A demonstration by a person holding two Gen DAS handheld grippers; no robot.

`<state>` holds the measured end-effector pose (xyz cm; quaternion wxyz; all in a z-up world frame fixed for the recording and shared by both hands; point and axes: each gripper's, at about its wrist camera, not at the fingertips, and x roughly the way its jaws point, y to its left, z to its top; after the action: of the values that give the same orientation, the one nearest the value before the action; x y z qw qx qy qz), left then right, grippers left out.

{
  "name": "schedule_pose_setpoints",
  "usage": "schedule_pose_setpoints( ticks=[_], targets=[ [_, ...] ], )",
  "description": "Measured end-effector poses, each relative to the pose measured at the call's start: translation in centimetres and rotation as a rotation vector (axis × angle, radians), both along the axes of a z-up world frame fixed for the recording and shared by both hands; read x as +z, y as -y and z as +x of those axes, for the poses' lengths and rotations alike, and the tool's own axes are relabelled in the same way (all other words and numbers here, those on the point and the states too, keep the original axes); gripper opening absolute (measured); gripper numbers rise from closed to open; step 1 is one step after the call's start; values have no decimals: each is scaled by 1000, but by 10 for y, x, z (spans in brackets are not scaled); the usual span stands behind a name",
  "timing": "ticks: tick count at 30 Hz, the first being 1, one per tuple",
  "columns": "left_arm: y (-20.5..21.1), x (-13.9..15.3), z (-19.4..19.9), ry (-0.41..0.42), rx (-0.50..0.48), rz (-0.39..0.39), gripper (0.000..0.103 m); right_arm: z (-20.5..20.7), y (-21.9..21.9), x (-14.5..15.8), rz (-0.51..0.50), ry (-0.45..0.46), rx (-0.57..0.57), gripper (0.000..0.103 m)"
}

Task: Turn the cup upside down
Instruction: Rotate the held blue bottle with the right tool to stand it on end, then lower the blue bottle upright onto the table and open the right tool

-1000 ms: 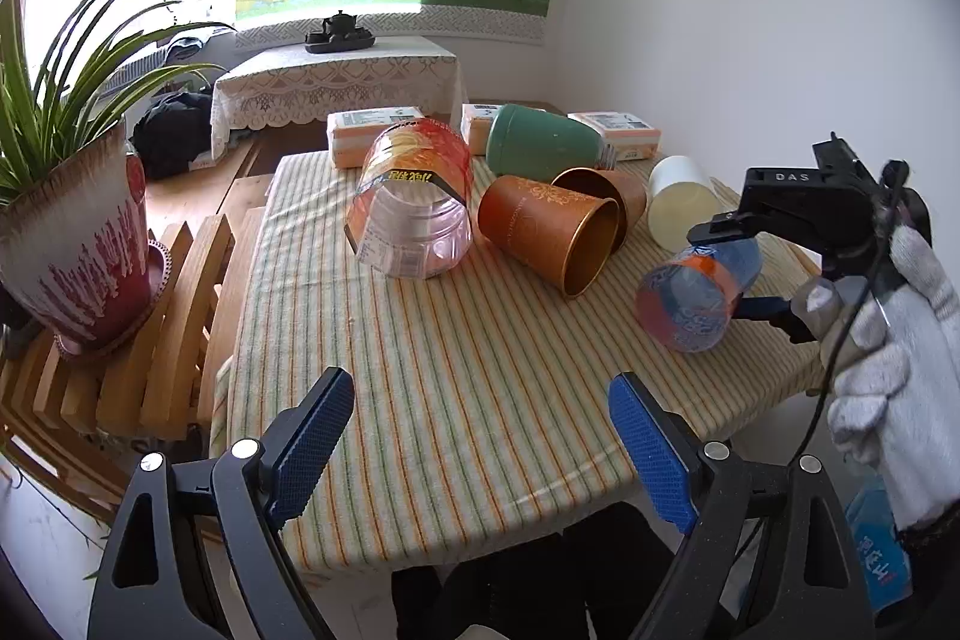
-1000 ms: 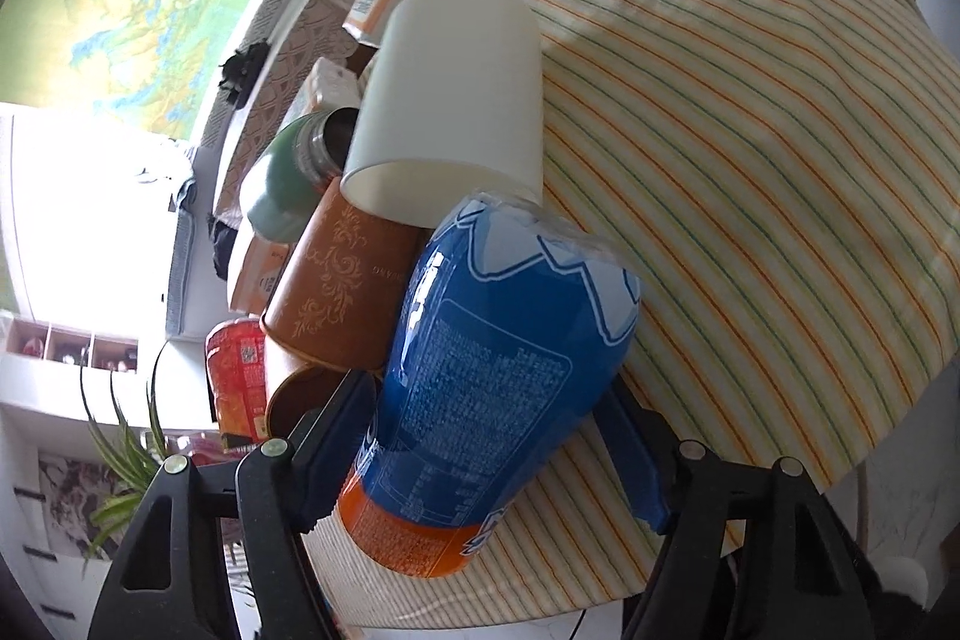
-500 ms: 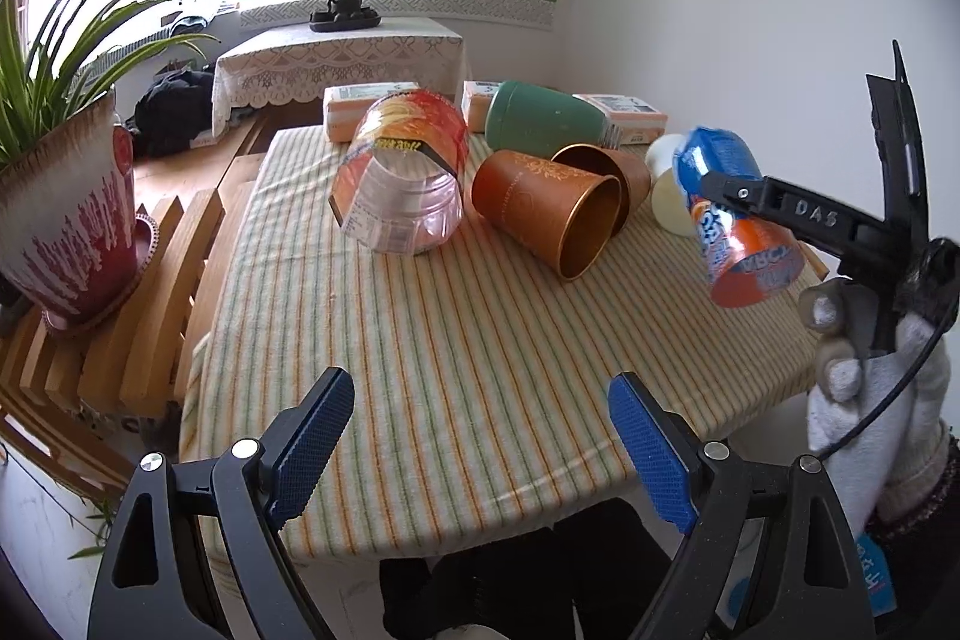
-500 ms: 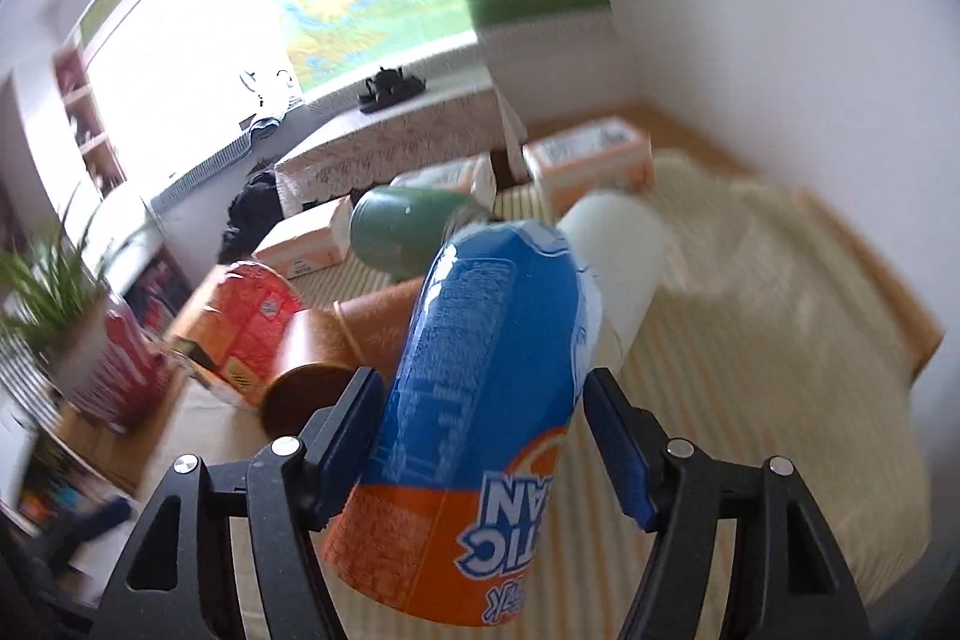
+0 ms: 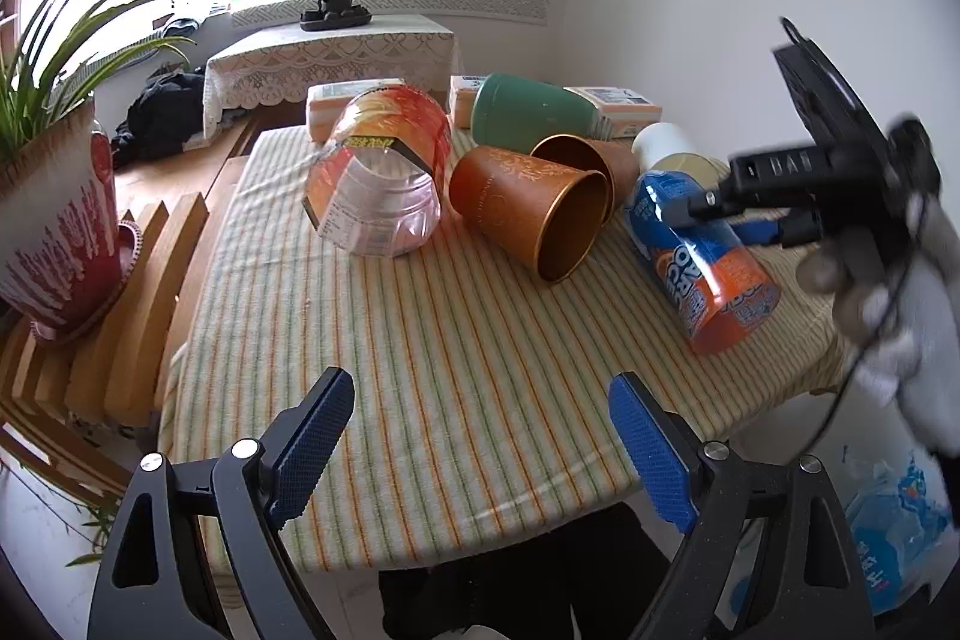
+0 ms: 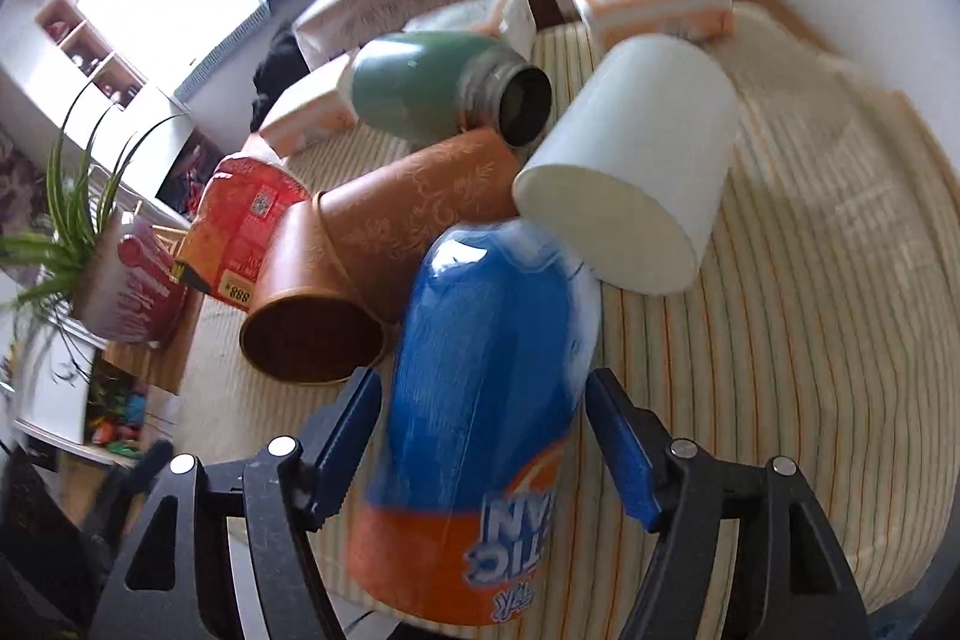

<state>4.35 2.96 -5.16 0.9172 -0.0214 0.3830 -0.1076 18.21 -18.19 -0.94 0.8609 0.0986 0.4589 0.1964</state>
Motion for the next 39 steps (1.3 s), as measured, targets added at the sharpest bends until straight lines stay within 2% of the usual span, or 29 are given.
schedule_pose_setpoints(
  ticks=[1,4,6,7,9,12,14,18,24,33,39],
  targets=[
    [0,-1,1,-2,-2,-1,89,6,-1,1,-8,-25,6,72],
    [-2,-4,2,-8,-3,-2,89,24,-7,-6,-1,-112,30,72],
    [-4,-6,4,-11,0,-1,89,26,-15,-9,-47,-105,50,70],
    [-5,-7,4,-14,3,-1,89,25,-16,-11,-47,-100,47,65],
    [-8,-8,4,-23,11,-2,89,19,-14,-11,-18,-90,45,64],
    [-9,-10,5,-28,12,-10,89,-3,-10,-4,1,28,41,63],
    [-8,-10,5,-26,8,-10,89,-29,-11,5,-24,219,12,63],
    [-4,-13,5,-29,-3,-6,89,-56,-18,5,-87,526,-79,63],
    [0,-15,-2,-31,-10,-3,89,-61,-41,-6,-197,709,-145,63],
    [-2,-11,-6,-13,-5,-10,89,-84,-50,-10,-245,774,-123,63],
    [1,-7,-11,2,-2,-12,89,-100,-39,-10,-222,743,-102,64]
  ],
)
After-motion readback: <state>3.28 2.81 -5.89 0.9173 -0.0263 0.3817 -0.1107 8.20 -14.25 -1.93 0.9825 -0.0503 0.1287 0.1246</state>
